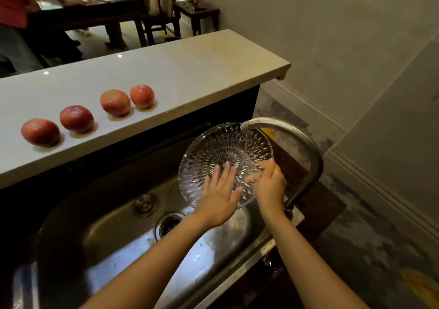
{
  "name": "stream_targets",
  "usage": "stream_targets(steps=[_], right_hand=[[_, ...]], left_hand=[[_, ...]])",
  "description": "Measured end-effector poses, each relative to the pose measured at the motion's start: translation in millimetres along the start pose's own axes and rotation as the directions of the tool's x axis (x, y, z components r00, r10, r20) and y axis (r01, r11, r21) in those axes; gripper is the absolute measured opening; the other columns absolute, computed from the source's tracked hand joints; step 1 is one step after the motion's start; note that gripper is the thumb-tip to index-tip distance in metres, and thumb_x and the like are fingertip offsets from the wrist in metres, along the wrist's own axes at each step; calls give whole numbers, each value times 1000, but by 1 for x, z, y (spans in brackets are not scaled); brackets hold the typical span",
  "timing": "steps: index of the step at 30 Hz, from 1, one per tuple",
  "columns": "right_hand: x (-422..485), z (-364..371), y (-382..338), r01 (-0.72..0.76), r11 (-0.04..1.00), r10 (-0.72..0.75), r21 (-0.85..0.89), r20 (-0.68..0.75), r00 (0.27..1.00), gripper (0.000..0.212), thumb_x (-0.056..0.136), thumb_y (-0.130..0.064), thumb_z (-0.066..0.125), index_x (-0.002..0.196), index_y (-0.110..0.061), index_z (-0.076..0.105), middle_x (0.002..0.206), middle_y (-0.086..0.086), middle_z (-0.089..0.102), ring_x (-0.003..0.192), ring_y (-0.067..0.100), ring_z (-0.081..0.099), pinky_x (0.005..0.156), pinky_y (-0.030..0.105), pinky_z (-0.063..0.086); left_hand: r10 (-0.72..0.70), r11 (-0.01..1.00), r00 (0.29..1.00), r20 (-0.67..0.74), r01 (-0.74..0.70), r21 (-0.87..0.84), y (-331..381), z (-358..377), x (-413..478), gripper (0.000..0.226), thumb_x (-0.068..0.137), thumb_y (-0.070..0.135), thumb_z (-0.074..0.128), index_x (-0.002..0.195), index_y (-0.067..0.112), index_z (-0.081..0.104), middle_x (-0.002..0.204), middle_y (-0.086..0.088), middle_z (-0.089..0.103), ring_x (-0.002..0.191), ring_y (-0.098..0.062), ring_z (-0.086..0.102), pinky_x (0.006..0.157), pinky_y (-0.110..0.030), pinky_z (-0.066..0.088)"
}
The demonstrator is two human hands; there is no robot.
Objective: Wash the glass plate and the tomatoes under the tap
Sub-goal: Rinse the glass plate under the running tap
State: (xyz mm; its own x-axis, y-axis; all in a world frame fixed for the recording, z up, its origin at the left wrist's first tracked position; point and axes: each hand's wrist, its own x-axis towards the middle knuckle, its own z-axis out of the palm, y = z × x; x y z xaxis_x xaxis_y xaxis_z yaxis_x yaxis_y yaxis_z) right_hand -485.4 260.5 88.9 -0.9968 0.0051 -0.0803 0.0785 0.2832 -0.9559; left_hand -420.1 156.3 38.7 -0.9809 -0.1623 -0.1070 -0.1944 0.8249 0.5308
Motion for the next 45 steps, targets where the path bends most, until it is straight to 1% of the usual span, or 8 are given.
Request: stream_targets(steps=[3, 7, 13, 23, 28, 32, 37, 45], right_hand=[[3, -6, -2, -4, 1000, 4, 0, -99, 995, 41, 101, -27, 27, 106, -3, 60, 71, -4, 65, 60, -3, 58, 55, 7, 41], [-3, -5, -5, -50, 999, 50, 16, 4, 999, 44, 101, -32, 28, 105, -3, 61, 98, 14, 67, 87, 23, 62, 76, 34, 47], [-9, -1, -6, -117, 983, 112, 141, 42, 993, 41, 101, -33, 28, 99, -8, 60, 67, 5, 63, 50, 12, 51, 52, 27, 40], [5, -10, 2, -69, 985, 75, 157, -31, 997, 40, 101, -36, 25, 92, -15, 58, 56, 6, 66, 32, 6, 45, 44, 27, 36], [8, -3, 5, -75, 986, 83, 150, -51, 995, 39, 99, -41, 27, 87, -22, 58, 46, -2, 65, 35, 7, 46, 47, 27, 39], [3, 0, 8, -81, 983, 86, 163, -24, 996, 42, 98, -42, 30, 78, -27, 63, 66, -7, 68, 68, 9, 65, 64, 29, 50], [6, -6, -1, -135, 962, 135, 238, 17, 991, 46, 98, -42, 30, 115, -13, 62, 105, 4, 69, 101, 18, 64, 94, 40, 49], [6, -18, -11, -92, 953, 105, 288, -30, 994, 42, 99, -40, 32, 94, -14, 64, 58, -5, 62, 49, 9, 58, 46, 22, 43]], left_hand=[[42, 998, 999, 12, -42, 47, 15, -15, 30, 56, 98, 47, 15, 147, 30, -6, 155, 11, -16, 142, -11, -21, 112, -37, -17], [195, 971, 979, -61, -183, 155, 32, -34, 69, 58, 98, 46, 20, 149, 25, -1, 159, 2, -4, 145, -12, -10, 116, -37, -12], [301, 922, 950, -83, -268, 280, 17, -51, 93, 61, 93, 56, 15, 148, 30, 6, 157, 1, 16, 146, -16, 5, 119, -40, -2], [32, 915, 999, 28, -40, 401, -73, -77, 44, 64, 94, 57, 16, 148, 27, -2, 158, 4, -7, 144, -14, -14, 118, -40, -9], [139, 965, 984, 114, -161, 208, -24, -44, -18, 56, 98, 46, 14, 145, 29, -11, 151, 8, -22, 142, -11, -20, 111, -31, -20], [278, 953, 954, 116, -289, 90, 30, -37, -6, 51, 101, 35, 14, 148, 28, -3, 154, 12, -14, 141, -5, -19, 114, -32, -18], [348, 915, 936, 59, -352, 197, 56, -44, 32, 50, 101, 31, 17, 149, 24, 3, 159, 5, -3, 145, -8, -10, 117, -34, -13], [418, 858, 907, -47, -377, 348, 51, -60, 87, 58, 95, 53, 18, 147, 29, 7, 157, 5, 13, 145, -14, 5, 115, -36, 8]])
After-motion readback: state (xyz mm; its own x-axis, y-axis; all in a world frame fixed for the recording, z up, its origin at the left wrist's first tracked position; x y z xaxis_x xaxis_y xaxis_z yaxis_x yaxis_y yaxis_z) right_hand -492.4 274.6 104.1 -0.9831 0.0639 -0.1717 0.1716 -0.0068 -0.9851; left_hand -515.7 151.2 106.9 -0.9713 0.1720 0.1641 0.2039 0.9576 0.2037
